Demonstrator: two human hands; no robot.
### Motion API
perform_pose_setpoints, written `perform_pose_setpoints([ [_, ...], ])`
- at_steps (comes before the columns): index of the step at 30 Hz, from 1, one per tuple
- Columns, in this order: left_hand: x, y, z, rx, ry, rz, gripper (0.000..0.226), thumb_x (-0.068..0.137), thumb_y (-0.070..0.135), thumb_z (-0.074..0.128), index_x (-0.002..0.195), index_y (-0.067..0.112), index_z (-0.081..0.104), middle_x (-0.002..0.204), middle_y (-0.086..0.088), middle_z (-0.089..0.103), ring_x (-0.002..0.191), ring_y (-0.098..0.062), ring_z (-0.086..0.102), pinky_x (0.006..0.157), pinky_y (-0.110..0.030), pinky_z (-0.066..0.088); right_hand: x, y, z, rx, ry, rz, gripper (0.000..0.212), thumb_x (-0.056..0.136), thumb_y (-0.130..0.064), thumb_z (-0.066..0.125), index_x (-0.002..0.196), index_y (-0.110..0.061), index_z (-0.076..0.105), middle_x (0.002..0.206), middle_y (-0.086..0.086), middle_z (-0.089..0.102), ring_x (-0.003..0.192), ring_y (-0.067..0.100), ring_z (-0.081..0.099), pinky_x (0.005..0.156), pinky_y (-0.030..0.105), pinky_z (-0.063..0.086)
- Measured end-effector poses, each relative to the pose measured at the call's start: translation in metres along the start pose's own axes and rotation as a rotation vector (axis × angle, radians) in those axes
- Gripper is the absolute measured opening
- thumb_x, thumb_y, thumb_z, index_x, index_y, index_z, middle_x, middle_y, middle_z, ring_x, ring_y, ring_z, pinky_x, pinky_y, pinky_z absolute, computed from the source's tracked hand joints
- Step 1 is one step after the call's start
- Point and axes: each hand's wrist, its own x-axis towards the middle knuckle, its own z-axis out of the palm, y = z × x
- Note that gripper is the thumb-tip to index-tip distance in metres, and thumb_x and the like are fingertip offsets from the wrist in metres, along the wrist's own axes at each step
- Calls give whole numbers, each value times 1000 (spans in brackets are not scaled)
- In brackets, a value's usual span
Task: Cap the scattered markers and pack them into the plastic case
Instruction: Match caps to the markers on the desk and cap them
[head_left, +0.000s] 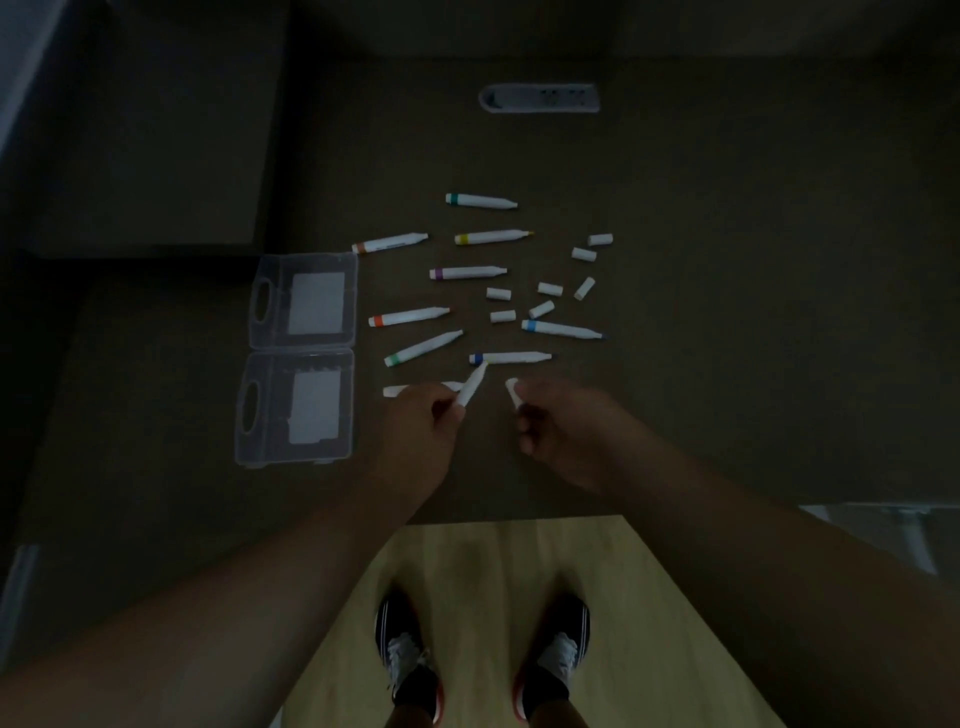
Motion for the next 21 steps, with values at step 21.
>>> perform_pose_setpoints([
  [21, -4, 29, -18, -843, -199, -319, 11, 96, 21, 56, 104, 19, 64, 106, -7, 66, 99, -24, 61, 79, -35, 51, 5, 11, 10, -444, 180, 30, 13, 93, -24, 63, 102, -14, 62, 94, 5, 61, 82, 14, 57, 70, 28, 51],
])
